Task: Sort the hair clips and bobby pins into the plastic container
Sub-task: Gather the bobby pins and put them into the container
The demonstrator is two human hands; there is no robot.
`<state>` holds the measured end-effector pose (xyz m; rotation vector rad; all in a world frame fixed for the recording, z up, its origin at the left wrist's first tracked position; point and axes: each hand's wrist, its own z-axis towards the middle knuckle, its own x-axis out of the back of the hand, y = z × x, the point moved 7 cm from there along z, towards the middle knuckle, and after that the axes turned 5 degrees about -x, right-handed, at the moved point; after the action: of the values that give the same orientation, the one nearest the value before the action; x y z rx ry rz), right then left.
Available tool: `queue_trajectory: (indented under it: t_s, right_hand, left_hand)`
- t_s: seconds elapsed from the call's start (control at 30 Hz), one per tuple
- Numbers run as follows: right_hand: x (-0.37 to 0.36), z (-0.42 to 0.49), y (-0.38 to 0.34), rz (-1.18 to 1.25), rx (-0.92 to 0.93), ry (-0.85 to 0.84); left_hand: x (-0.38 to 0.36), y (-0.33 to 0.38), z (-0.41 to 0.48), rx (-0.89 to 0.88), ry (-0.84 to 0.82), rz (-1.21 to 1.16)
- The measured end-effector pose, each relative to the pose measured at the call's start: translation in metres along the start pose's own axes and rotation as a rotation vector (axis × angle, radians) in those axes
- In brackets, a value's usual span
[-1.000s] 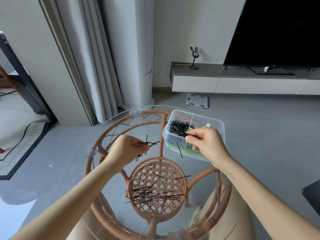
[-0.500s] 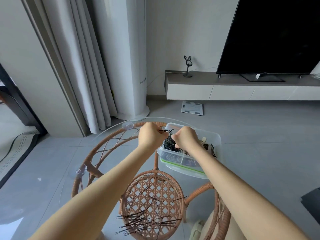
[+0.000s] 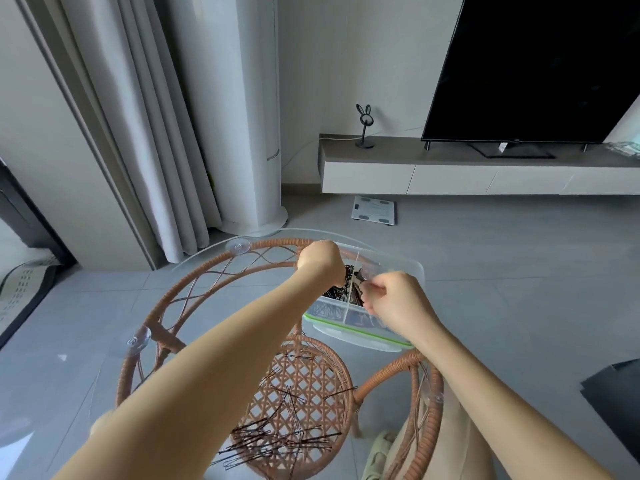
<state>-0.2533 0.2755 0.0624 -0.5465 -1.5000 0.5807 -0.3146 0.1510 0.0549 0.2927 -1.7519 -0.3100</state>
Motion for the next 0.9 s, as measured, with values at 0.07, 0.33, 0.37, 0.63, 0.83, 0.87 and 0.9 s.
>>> queue_trajectory:
  t_s: [0.07,0.33,0.37,0.63,0.83,0.87,0.9]
  right_hand:
    - [0.0,-0.008,0.0,-0.018,0.031,-0.003]
    - [-0.001,-0.029,-0.003,-0.009,0.105,0.007]
    - [-0.001,-0.03,-0.003,-0.009,0.104,0.001]
    - [-0.017,-0.054,0.014,-0.145,0.039,-0.224]
    - [-0.051,-0.085,0.04,-0.466,-0.068,-0.233]
    - [-0.059,-0.091,0.036,-0.468,-0.05,-0.218]
    - [-0.067,-0.095,0.029,-0.46,-0.028,-0.208]
  left_hand:
    - [0.003,-0.003,-0.004,-0.007,-0.014,0.034]
    - [0.004,-0.012,-0.01,-0.091,0.144,0.009]
    - [0.003,-0.012,-0.009,-0.095,0.155,-0.008]
    - [0.032,-0.034,-0.057,-0.176,0.346,-0.171]
    - [-0.021,-0.114,-0.139,-0.283,0.288,-0.079]
    - [-0.037,-0.126,-0.145,-0.279,0.228,-0.074]
    - [-0.053,-0.134,-0.148,-0.283,0.178,-0.079]
